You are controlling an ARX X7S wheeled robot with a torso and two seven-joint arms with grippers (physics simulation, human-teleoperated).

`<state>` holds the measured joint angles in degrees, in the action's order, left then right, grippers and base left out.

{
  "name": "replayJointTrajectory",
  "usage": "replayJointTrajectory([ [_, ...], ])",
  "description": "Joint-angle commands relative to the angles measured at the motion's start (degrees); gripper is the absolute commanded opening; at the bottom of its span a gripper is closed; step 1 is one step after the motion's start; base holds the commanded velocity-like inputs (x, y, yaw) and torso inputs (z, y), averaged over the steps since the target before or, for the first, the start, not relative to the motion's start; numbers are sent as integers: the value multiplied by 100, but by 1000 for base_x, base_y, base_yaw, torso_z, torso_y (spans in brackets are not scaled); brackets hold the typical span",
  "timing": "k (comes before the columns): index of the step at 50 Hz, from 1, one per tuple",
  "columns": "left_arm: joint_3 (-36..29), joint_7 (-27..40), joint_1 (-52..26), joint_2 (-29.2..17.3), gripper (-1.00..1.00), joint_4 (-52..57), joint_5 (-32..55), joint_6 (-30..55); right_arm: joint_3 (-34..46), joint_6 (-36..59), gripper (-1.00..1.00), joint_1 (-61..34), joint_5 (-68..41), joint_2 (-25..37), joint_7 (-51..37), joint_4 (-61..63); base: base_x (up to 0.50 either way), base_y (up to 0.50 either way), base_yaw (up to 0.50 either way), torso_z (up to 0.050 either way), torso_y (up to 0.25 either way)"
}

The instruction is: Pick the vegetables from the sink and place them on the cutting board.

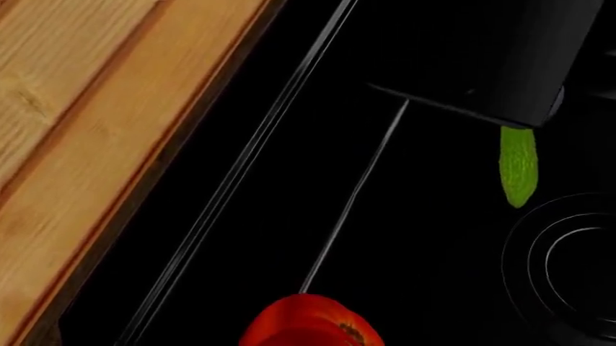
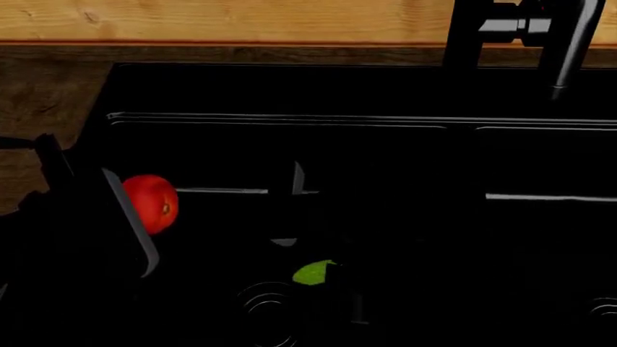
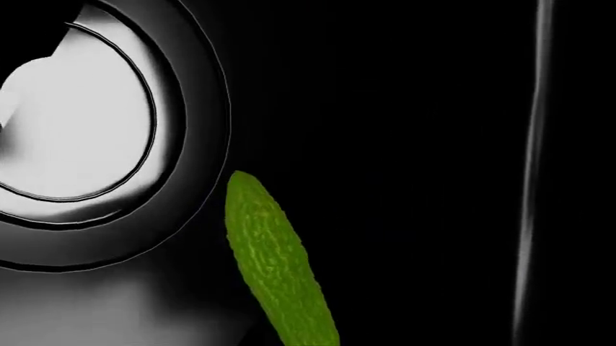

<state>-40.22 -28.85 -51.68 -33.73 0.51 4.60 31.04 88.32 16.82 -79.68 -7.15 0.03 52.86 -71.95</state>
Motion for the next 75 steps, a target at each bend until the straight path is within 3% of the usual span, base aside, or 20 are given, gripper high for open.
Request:
replayJointTrajectory([
  [1, 63, 130, -59, 62, -100, -94, 129, -28, -67, -161, -100, 39, -120, -2, 54, -33, 0, 0, 0, 0, 0],
  [21, 588, 167, 61, 207, -100, 92, 691, -328, 59, 424, -100, -732, -12, 6, 579, 485, 0, 0, 0, 0, 0],
  [27, 630, 183, 86, 176, -100, 218, 755, -229, 53, 1487, -100, -902, -77, 605, 553, 2122, -2, 0, 0, 0, 189],
  [32, 676, 231, 106, 153, -100, 295, 785, -165, -3, 1818, -100, -852, -236, 851, 674, 2744, -5, 0, 0, 0, 250],
  [50, 740, 251, 155, 122, -100, 475, 898, -110, -183, 1954, -100, -809, -393, 1107, 569, 3353, -341, 26, 0, 0, 105],
  [67, 828, 344, 114, 143, -100, 432, 912, -152, -321, 1922, -100, -959, -415, 1174, 466, 3517, 0, 0, 0, 0, 250],
  [75, 1218, 1091, 435, 195, -100, 1003, 927, 73, -699, 3111, -100, -945, -684, 1781, -89, 5238, -125, 18, 0, 0, 165],
])
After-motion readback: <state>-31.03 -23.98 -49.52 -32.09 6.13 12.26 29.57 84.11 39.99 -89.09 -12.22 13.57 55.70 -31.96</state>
